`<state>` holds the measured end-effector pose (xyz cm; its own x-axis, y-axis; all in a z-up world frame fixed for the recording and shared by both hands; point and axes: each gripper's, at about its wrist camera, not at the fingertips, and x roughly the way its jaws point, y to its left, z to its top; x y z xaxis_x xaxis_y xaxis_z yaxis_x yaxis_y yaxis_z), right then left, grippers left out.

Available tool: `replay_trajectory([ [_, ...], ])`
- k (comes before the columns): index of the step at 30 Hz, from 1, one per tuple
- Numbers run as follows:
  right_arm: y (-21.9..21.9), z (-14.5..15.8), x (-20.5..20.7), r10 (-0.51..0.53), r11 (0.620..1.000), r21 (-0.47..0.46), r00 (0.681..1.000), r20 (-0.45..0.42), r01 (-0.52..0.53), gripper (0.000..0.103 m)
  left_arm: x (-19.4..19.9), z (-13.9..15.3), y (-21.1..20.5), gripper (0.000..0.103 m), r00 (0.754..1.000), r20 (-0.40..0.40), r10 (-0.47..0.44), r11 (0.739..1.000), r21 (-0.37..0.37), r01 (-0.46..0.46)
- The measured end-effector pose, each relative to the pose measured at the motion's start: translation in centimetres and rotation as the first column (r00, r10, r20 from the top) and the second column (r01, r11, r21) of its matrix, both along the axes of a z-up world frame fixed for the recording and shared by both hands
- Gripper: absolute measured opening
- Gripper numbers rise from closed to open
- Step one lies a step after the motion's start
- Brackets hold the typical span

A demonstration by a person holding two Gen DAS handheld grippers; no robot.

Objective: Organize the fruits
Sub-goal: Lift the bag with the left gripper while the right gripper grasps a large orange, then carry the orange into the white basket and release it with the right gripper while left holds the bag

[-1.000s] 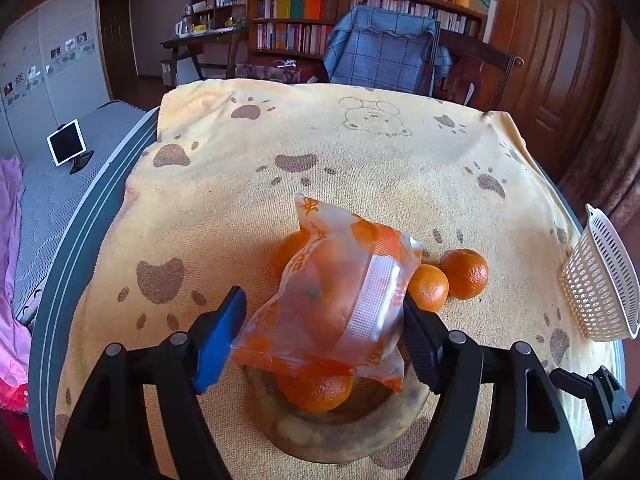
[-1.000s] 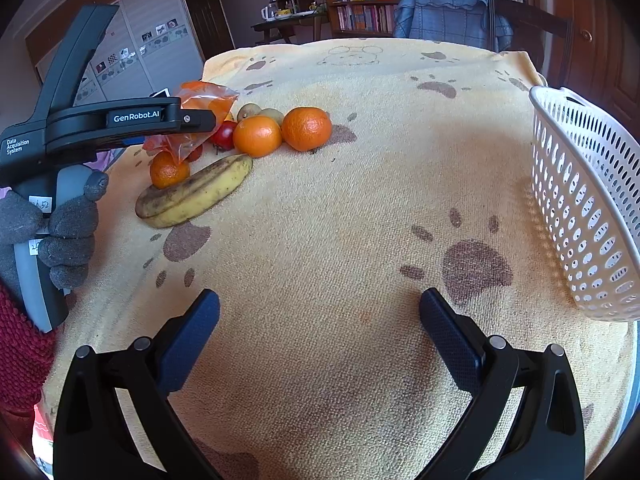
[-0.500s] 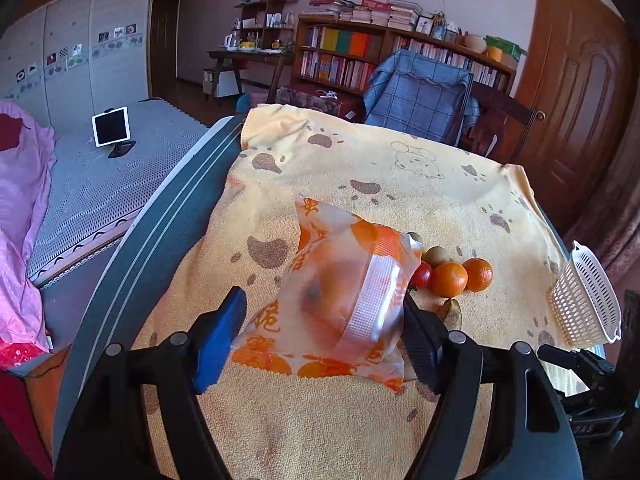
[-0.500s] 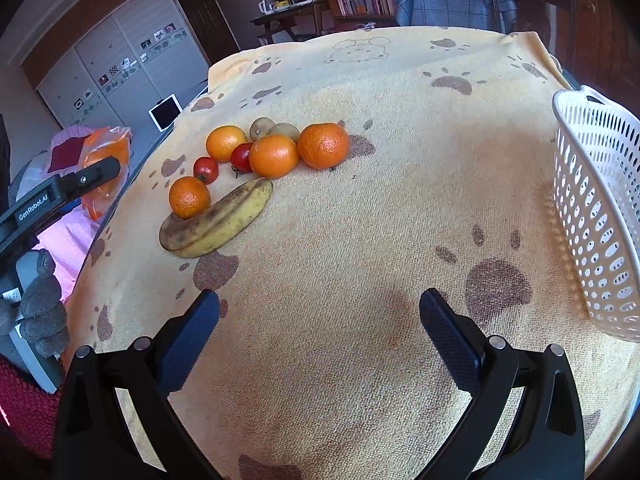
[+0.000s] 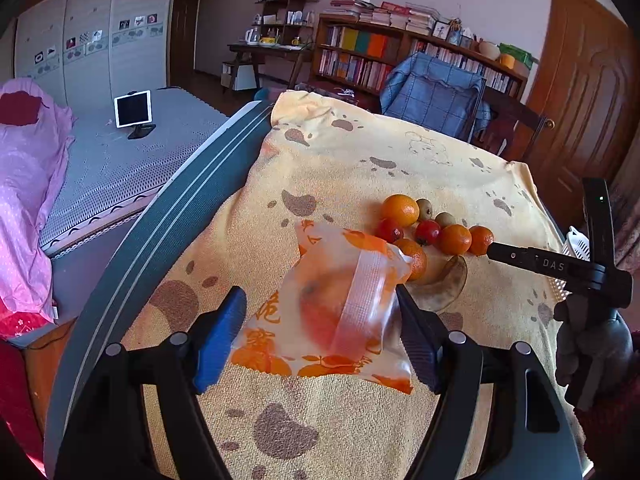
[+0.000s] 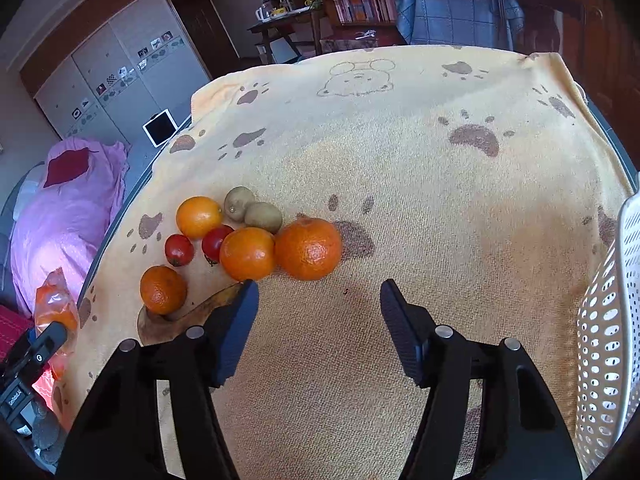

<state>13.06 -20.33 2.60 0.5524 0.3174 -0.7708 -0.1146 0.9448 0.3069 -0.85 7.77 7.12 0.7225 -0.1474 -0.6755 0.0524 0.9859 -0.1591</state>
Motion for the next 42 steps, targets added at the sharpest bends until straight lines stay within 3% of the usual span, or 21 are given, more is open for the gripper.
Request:
replay_trajectory([
  [3, 0.1, -0.1, 1.0, 0.011, 1.0, 0.01, 1.0, 0.002, -0.011, 0.061, -0.5, 0.1, 0.2, 0.07, 1.0, 0.004, 0.004, 1.0, -0.008, -0.004],
  [9, 0.2, -1.0, 2.4, 0.022, 0.999, 0.049, 0.999, -0.028, -0.02, 0.041, -0.8, 0.4, -0.4, 0.07, 1.0, 0.01, -0.017, 1.0, 0.012, 0.017],
  [13, 0.2, -0.8, 2.1, 0.026, 0.999, 0.046, 0.999, -0.023, -0.025, 0.041, -1.3, -0.2, -0.5, 0.072, 1.0, -0.012, -0.027, 1.0, 0.012, 0.027],
  [19, -0.7, 1.1, -0.6, -0.001, 0.999, 0.033, 0.999, 0.046, -0.001, 0.041, -2.8, -1.7, -0.5, 0.089, 0.998, -0.032, -0.061, 0.998, 0.033, 0.062],
  [31, -3.2, 4.8, -6.1, -0.037, 0.993, 0.119, 0.99, 0.134, 0.021, 0.041, 0.4, -4.3, -2.4, 0.089, 0.994, -0.096, -0.055, 0.987, 0.143, 0.069],
  [32, -3.5, 5.2, -6.6, -0.042, 0.992, 0.125, 0.989, 0.143, 0.024, 0.041, 0.8, -4.5, -2.3, 0.088, 0.993, -0.105, -0.044, 0.988, 0.143, 0.059],
  [33, -3.8, 5.5, -7.0, -0.048, 0.991, 0.131, 0.987, 0.152, 0.028, 0.041, 1.1, -4.8, -2.0, 0.079, 0.993, -0.114, -0.039, 0.99, 0.133, 0.054],
  [35, -4.5, 6.2, -7.8, -0.061, 0.989, 0.144, 0.984, 0.167, 0.037, 0.041, 1.3, -4.8, -1.8, 0.076, 0.992, -0.118, -0.035, 0.992, 0.115, 0.048],
  [42, -7.1, 8.0, -10.5, -0.117, 0.985, 0.147, 0.968, 0.224, 0.085, 0.041, 0.1, -4.0, -2.8, 0.068, 0.996, -0.085, -0.027, 0.984, 0.176, 0.041],
])
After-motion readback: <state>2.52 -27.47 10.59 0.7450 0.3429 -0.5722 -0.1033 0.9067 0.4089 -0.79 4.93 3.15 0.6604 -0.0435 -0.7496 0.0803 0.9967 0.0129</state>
